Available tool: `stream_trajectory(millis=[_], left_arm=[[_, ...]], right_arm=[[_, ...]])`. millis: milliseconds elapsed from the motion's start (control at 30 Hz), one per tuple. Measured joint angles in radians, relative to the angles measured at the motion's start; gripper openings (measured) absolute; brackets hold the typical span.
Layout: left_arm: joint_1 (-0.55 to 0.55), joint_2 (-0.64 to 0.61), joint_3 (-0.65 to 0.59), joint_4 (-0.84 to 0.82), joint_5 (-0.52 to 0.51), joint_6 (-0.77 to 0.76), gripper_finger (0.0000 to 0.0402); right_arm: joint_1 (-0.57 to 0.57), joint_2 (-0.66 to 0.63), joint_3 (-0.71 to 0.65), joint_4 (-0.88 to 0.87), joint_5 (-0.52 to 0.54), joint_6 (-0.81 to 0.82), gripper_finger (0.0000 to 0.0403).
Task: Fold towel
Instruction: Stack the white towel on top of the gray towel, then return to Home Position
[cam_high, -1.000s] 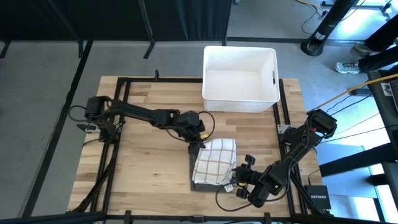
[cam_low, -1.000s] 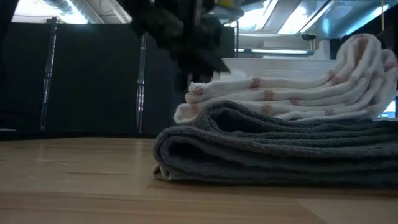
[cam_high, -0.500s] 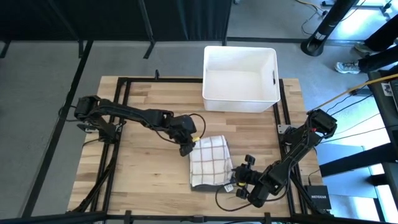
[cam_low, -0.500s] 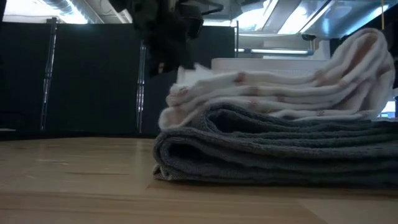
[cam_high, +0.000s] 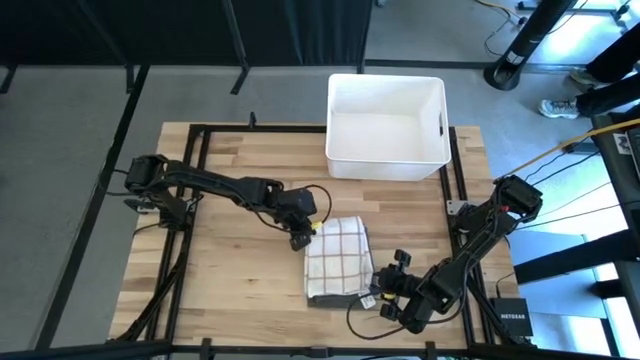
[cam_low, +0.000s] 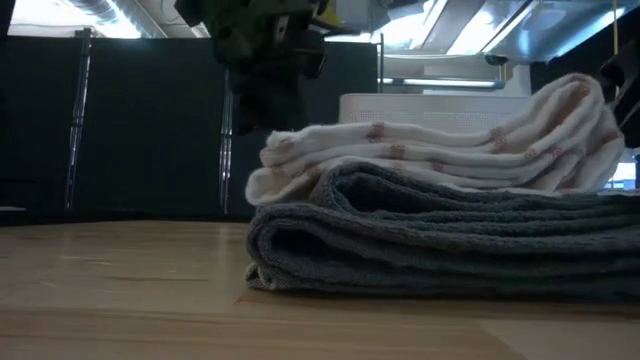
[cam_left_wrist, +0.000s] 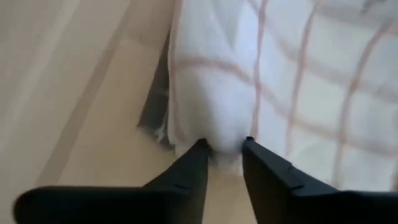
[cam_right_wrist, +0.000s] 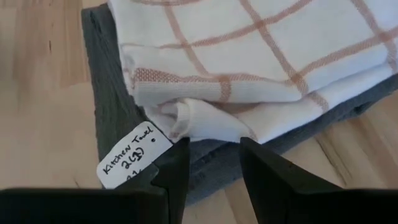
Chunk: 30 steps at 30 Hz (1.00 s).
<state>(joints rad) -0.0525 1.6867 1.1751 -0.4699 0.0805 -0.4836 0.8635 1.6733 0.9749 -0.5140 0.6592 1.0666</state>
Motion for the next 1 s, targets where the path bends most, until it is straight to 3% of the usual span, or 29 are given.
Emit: stream_trajectory(millis=[200, 300, 400, 567, 633, 867, 1000], left_arm=[[0.029, -0.041, 0.035, -0.237, -0.011, 0.075, 0.0132], [0.017, -0.113, 0.088, -0.360, -0.119, 0.095, 0.0138], [-0.035, -0.202, 0.095, -0.419, -0.239, 0.102, 0.0139], [-0.154, -0.352, 0.056, -0.465, -0.490, 0.129, 0.0139], [-0.195, -0.408, 0.024, -0.461, -0.555, 0.149, 0.0139], [-0.256, -0.585, -0.135, -0.409, -0.559, 0.158, 0.0139], [-0.250, -0.704, -0.271, -0.236, -0.555, 0.191, 0.0139]], right_arm=[[0.000, 0.000, 0.000, -0.019, -0.031, -0.006, 0.0142], [-0.001, 0.000, 0.000, -0.005, -0.045, -0.028, 0.0142], [-0.017, 0.000, 0.002, 0.031, 0.010, -0.058, 0.0142], [-0.083, -0.015, 0.092, 0.032, -0.108, -0.249, 0.0142], [-0.108, -0.038, 0.146, 0.017, -0.124, -0.378, 0.0142], [-0.282, -0.140, 0.220, 0.013, -0.237, -0.699, 0.0142], [-0.393, -0.222, 0.216, 0.020, -0.243, -0.820, 0.0138]])
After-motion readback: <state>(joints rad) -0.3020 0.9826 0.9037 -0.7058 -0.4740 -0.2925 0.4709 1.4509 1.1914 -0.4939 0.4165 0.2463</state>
